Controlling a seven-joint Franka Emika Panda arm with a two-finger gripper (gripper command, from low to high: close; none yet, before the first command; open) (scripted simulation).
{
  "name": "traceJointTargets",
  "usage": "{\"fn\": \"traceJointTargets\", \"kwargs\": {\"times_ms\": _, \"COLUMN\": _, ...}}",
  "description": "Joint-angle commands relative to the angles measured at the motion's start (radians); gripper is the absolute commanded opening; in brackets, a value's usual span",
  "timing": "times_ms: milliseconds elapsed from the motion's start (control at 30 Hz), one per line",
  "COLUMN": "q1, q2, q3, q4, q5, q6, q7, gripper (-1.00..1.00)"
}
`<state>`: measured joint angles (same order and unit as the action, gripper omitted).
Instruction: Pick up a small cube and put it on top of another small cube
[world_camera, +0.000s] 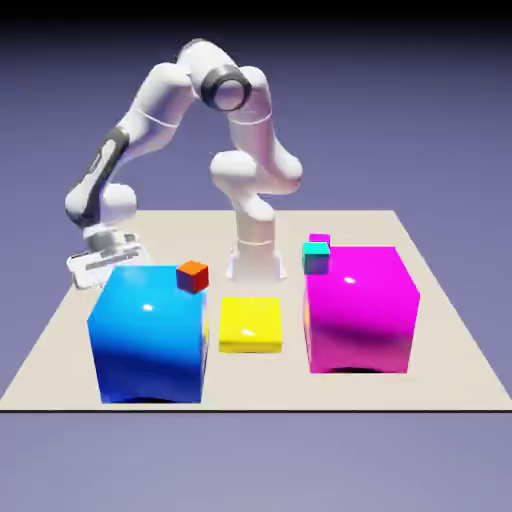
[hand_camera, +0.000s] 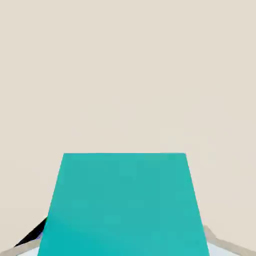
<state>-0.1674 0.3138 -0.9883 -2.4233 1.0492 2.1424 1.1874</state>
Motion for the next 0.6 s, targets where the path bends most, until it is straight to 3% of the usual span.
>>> {"fn": "traceJointTargets", "kwargs": {"times_ms": 0, "q1": 0.016, "q2": -0.026, "q3": -0.009, "q4": 0.017, "q5": -0.047, "q6": 0.016, "q7": 0.006, "gripper": -1.00}}
{"fn": "traceJointTargets", "kwargs": {"times_ms": 267, "q1": 0.116, "q2": -0.302, "q3": 0.127, "q4": 0.154, "q5": -0.384, "q6": 0.011, "q7": -0.016, "gripper": -1.00}}
{"fn": "traceJointTargets", "kwargs": {"times_ms": 567, "q1": 0.066, "q2": -0.501, "q3": 0.453, "q4": 0.078, "q5": -0.379, "q6": -0.168, "q7": 0.060, "gripper": -1.00}}
